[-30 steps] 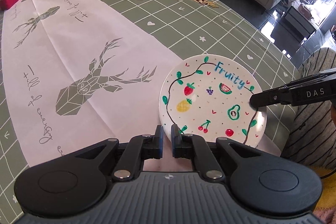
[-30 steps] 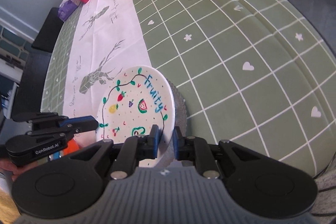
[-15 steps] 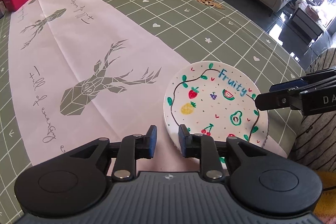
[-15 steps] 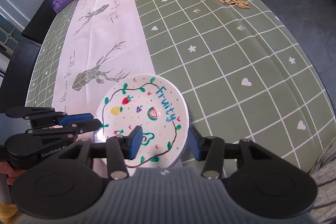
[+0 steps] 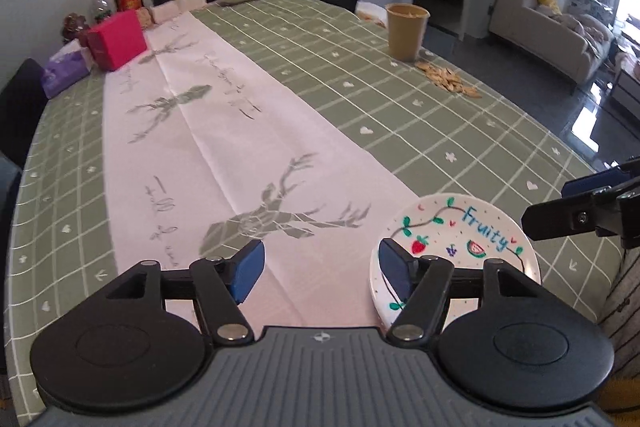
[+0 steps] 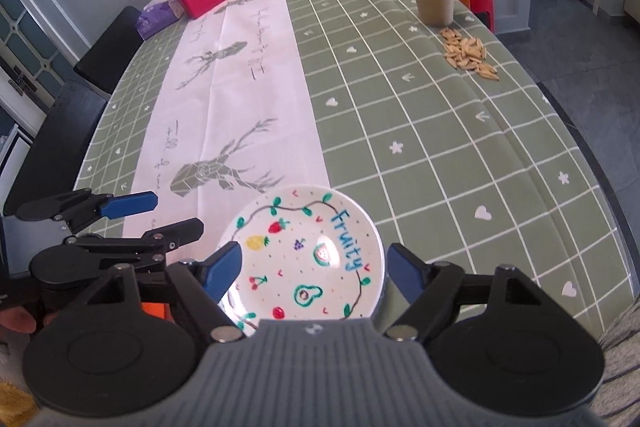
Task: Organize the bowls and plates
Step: 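Grip the rim of the three-bowl stack with both tools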
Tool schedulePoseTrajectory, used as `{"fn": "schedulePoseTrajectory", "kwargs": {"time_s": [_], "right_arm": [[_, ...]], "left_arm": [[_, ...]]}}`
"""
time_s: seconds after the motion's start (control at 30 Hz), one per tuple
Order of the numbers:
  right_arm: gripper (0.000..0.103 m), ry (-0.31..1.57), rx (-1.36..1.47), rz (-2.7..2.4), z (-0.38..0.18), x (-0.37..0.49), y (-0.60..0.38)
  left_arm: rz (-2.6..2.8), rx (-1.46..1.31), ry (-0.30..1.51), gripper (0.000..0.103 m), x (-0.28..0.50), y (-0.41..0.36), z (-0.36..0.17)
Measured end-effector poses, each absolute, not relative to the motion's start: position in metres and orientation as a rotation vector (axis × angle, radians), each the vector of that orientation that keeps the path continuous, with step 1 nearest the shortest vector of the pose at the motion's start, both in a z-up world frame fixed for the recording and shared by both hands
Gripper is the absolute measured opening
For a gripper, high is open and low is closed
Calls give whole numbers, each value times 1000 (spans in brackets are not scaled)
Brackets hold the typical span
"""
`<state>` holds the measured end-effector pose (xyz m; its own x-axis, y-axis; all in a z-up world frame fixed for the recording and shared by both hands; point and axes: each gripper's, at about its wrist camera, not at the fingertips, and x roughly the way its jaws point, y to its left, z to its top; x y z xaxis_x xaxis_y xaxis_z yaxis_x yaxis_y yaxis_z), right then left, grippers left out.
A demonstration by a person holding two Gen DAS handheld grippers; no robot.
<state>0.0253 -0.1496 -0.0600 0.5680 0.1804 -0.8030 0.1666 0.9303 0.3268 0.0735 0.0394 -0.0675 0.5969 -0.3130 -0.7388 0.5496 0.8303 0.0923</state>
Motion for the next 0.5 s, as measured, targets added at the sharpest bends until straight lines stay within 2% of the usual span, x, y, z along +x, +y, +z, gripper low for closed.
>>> {"fn": "schedulePoseTrajectory", "kwargs": {"time_s": [0.17, 0.2, 0.33, 0.5], "right_arm": [[83, 941, 392, 85, -50, 26, -134], [83, 947, 392, 114, -50, 28, -129], [85, 951, 424, 233, -48, 34, -105], [88, 984, 354, 341, -56, 48, -69]], "left_arm": [[-298, 304, 615, 78, 38, 72, -24], [-277, 279, 598, 80, 32, 81, -17], [-192, 218, 612, 84, 11, 114, -9], [-163, 178, 719, 84, 2, 140, -34]]}}
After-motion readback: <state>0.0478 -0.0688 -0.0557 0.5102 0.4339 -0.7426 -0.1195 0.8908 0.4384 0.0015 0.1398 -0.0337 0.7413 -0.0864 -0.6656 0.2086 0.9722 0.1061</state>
